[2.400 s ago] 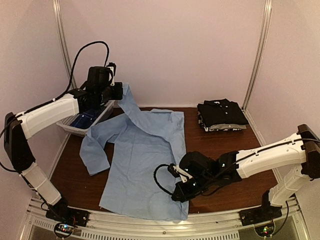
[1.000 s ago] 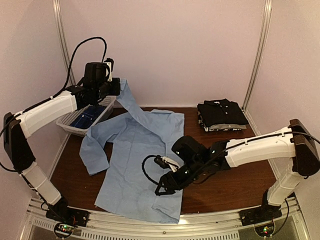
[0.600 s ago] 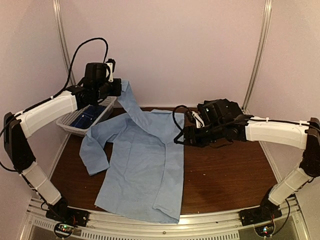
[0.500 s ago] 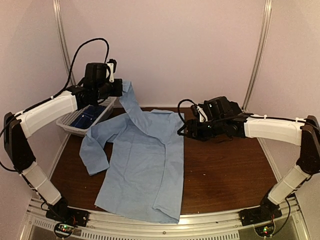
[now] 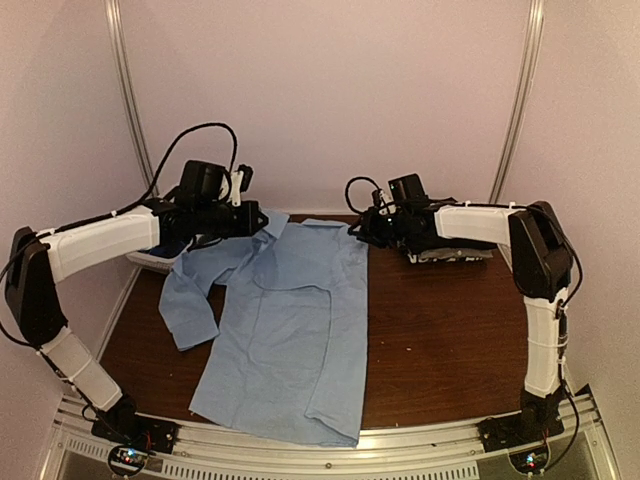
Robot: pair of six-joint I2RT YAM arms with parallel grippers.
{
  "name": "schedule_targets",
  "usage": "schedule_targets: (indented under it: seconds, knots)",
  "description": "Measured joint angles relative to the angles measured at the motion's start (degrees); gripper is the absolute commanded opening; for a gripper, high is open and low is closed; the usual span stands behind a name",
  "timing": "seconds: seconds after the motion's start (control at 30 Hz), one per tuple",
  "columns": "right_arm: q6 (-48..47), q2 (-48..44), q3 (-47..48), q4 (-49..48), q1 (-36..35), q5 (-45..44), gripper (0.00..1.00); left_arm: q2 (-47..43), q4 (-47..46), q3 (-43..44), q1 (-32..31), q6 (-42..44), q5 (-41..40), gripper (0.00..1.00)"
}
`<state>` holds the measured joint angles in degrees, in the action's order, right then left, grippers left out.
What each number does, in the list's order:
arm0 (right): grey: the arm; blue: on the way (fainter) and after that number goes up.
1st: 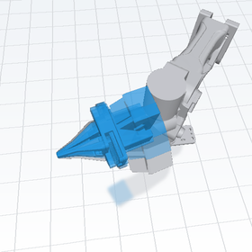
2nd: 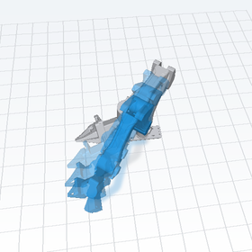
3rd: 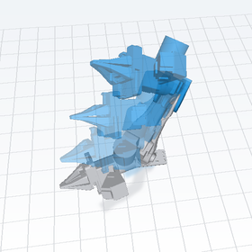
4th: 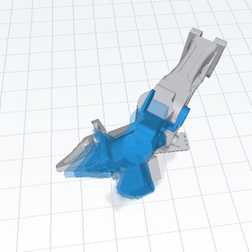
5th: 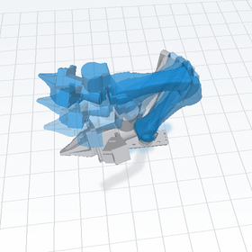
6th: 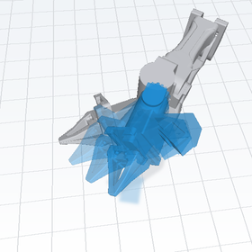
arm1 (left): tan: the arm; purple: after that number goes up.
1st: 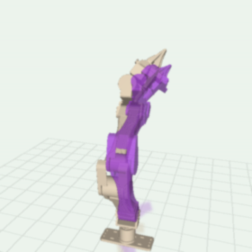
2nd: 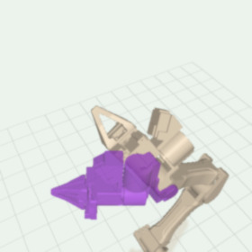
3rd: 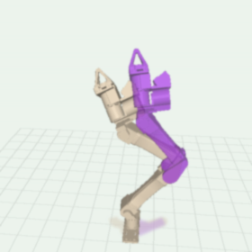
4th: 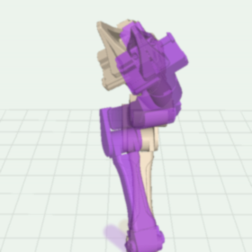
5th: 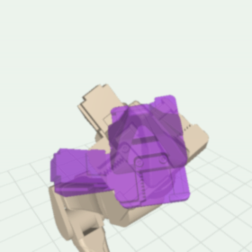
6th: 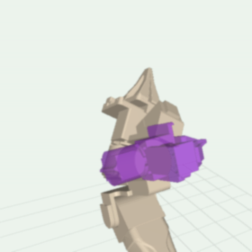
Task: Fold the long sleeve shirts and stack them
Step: Place the sleeve of the 1/3-folded shirt.
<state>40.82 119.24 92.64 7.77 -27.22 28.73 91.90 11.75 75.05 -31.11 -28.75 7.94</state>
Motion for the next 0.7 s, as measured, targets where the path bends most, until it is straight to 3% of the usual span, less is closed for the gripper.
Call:
schedule_targets:
  seconds: [0.23,0.53,0.7]
  knots:
    - [0.2,7.8,2.4,-2.9,0.0,0.3,0.22,-12.2,-2.0,-16.1,-4.2,-1.7,-3.7,0.0]
    - [6.9,17.8,10.8,-10.9,0.1,4.6,0.21,-23.3,1.5,-15.8,-5.8,-3.3,-10.6,0.0]
    - [10.3,22.6,14.3,-15.3,0.1,5.9,0.21,-24.9,5.1,-15.1,-5.9,-3.3,-12.8,0.0]
